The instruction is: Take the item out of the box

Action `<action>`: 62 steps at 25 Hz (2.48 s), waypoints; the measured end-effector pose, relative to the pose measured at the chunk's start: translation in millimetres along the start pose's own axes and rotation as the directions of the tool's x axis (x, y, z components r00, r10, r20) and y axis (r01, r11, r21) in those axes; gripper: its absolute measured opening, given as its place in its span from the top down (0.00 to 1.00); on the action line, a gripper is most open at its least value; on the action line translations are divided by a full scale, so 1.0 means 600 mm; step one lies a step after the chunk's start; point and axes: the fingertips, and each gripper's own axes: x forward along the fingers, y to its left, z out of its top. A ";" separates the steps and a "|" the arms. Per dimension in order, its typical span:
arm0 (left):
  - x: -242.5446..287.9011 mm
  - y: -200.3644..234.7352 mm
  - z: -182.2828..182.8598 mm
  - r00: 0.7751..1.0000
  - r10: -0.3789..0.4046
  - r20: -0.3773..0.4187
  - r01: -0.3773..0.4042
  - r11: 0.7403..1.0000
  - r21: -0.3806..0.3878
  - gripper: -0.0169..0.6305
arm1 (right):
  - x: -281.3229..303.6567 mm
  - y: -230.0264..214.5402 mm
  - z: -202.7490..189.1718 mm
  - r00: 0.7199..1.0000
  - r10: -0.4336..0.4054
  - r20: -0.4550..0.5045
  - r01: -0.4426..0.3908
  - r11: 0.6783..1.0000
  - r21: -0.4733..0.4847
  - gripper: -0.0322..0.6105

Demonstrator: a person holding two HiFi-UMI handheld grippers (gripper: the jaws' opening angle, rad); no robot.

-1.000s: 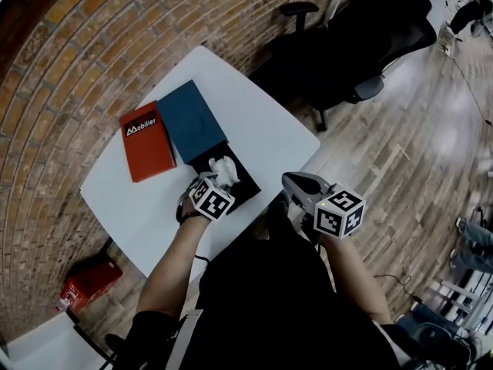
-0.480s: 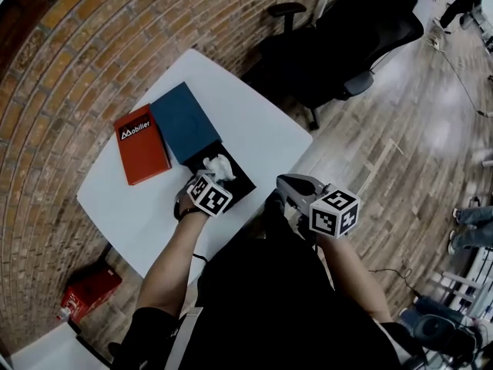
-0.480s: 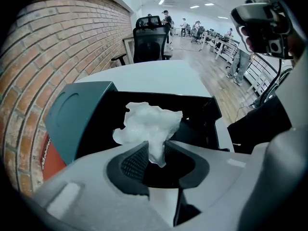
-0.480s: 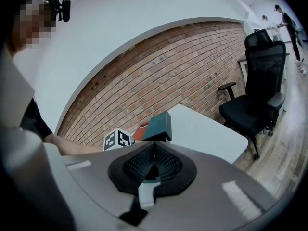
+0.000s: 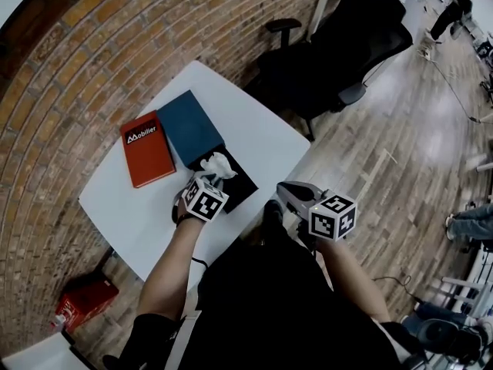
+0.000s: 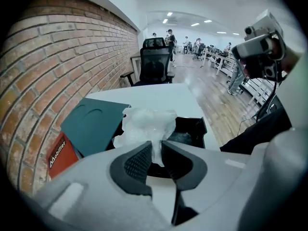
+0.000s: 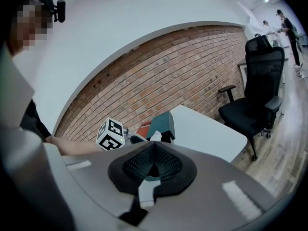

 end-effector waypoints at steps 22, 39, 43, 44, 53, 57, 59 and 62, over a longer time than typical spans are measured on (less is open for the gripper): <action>-0.304 0.035 0.067 0.870 0.085 0.486 0.058 0.961 -0.272 0.87 | -0.080 0.120 0.073 0.994 -0.044 0.101 0.074 0.946 -0.316 0.95; -0.439 0.014 0.208 0.739 0.212 0.640 0.002 0.949 -0.316 0.87 | -0.155 0.123 0.210 0.960 0.141 0.244 -0.002 0.870 -0.493 0.95; -0.464 0.013 0.218 0.701 0.253 0.667 -0.037 0.947 -0.320 0.87 | -0.182 0.120 0.216 0.949 0.138 0.284 0.030 0.856 -0.517 0.95; -0.469 0.015 0.217 0.690 0.266 0.673 -0.047 0.944 -0.326 0.87 | -0.185 0.119 0.217 0.947 0.134 0.293 0.041 0.852 -0.522 0.95; -0.469 0.023 0.199 0.654 0.307 0.692 -0.066 0.933 -0.353 0.87 | -0.181 0.128 0.196 0.928 0.189 0.320 -0.022 0.887 -0.461 0.95; -0.460 0.015 0.189 0.658 0.300 0.691 -0.054 0.934 -0.354 0.87 | -0.173 0.124 0.186 0.933 0.165 0.320 -0.002 0.891 -0.454 0.95; -0.456 0.012 0.187 0.663 0.295 0.688 -0.048 0.934 -0.354 0.87 | -0.171 0.121 0.188 0.933 0.157 0.323 0.006 0.893 -0.450 0.95; -0.455 0.009 0.189 0.664 0.286 0.691 -0.039 0.936 -0.349 0.87 | -0.164 0.120 0.191 0.934 0.154 0.323 0.004 0.898 -0.440 0.95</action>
